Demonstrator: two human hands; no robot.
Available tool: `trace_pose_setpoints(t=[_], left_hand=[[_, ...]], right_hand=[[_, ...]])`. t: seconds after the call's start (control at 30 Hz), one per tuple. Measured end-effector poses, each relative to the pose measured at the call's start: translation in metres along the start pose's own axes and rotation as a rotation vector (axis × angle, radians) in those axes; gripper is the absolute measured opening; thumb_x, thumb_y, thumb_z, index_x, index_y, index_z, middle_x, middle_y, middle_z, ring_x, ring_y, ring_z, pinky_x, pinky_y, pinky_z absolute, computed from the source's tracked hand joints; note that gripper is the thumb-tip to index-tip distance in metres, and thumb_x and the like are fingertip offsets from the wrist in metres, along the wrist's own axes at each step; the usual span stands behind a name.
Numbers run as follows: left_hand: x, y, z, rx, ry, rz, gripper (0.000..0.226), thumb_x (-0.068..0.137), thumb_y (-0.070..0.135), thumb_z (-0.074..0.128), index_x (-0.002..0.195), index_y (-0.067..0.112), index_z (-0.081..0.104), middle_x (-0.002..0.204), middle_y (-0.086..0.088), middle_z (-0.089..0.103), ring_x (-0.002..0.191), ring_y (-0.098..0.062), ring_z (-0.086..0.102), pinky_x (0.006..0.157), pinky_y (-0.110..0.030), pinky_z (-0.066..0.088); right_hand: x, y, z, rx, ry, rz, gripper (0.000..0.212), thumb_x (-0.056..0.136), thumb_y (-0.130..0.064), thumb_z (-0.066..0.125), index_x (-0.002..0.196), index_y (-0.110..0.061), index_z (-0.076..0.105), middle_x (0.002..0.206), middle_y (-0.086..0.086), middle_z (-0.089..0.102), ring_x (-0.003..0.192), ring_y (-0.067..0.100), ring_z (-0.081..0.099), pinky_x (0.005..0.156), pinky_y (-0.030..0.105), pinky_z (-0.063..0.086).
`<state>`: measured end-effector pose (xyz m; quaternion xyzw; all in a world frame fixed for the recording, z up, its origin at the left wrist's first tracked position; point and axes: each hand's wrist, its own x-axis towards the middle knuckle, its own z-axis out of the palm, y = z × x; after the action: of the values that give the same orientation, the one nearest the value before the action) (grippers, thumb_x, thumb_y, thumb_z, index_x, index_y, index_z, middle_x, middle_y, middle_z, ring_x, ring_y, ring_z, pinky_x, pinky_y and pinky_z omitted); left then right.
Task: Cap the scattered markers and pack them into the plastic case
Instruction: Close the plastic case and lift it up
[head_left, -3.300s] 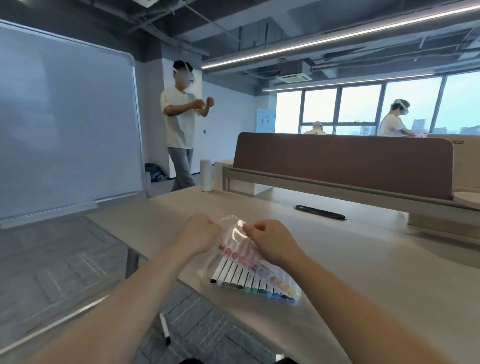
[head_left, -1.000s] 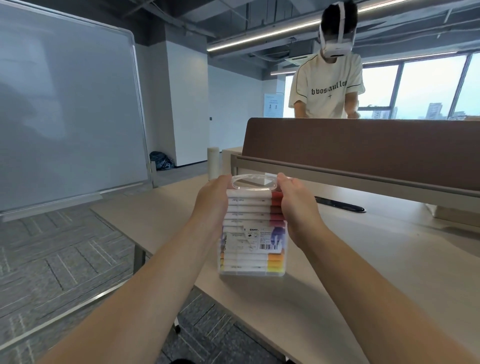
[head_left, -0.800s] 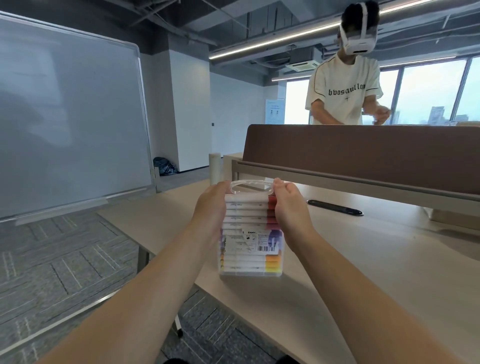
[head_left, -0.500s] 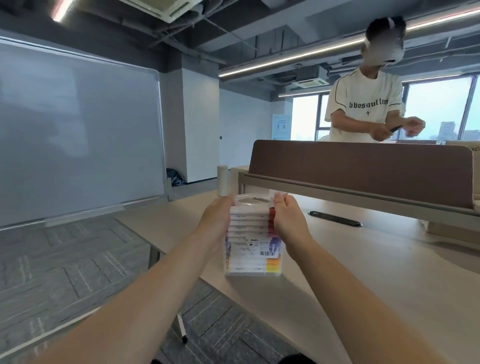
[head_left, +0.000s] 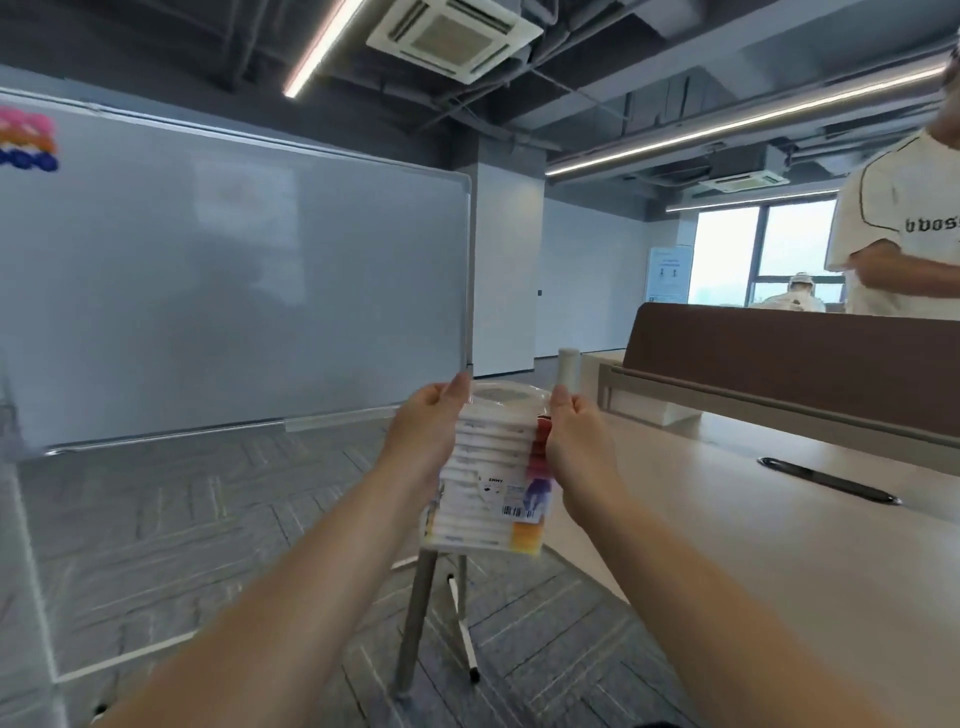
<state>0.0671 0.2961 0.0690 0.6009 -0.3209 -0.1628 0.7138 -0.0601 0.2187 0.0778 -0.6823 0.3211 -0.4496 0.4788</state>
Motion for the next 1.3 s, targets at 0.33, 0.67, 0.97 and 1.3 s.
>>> trace_pose_setpoints(t=[0.33,0.67,0.97,1.3], left_hand=[[0.018,0.017,-0.153,0.047,0.329,0.070,0.031,0.084,0.047,0.071,0.095,0.018,0.070,0.094,-0.003,0.074,0.093,-0.024,0.069,0.092,-0.049,0.055],[0.067,0.010,-0.179,0.348,0.334,0.187,0.030,0.090,0.044,0.065,0.105,0.018,0.065,0.097,0.002,0.070,0.088,-0.015,0.067,0.072,-0.028,0.051],[0.154,-0.074,-0.236,0.431,0.556,-0.106,0.077,0.080,0.076,0.052,0.115,0.007,0.058,0.110,-0.003,0.059,0.095,-0.022,0.054,0.072,-0.034,0.043],[0.247,-0.123,-0.229,0.146,0.381,-0.321,0.058,0.085,0.063,0.056,0.114,0.014,0.060,0.110,-0.007,0.070,0.102,-0.028,0.066,0.093,-0.048,0.052]], right_hand=[[0.000,-0.036,0.125,-0.591,-0.354,-0.477,0.042,0.090,-0.054,0.052,0.121,-0.027,0.060,0.112,-0.005,0.063,0.095,0.017,0.060,0.080,0.034,0.048],[0.041,-0.022,0.198,-0.898,-0.169,-0.620,0.035,0.103,-0.045,0.036,0.102,-0.018,0.059,0.092,0.007,0.065,0.084,0.031,0.061,0.065,0.031,0.037],[0.147,0.055,0.246,-0.615,-0.113,-0.387,0.038,0.103,-0.041,0.036,0.091,-0.014,0.061,0.084,0.007,0.061,0.081,0.032,0.057,0.065,0.031,0.035],[0.245,0.115,0.322,-0.352,-0.166,-0.180,0.034,0.103,-0.036,0.036,0.091,-0.015,0.060,0.084,0.002,0.061,0.079,0.025,0.059,0.060,0.032,0.038]])
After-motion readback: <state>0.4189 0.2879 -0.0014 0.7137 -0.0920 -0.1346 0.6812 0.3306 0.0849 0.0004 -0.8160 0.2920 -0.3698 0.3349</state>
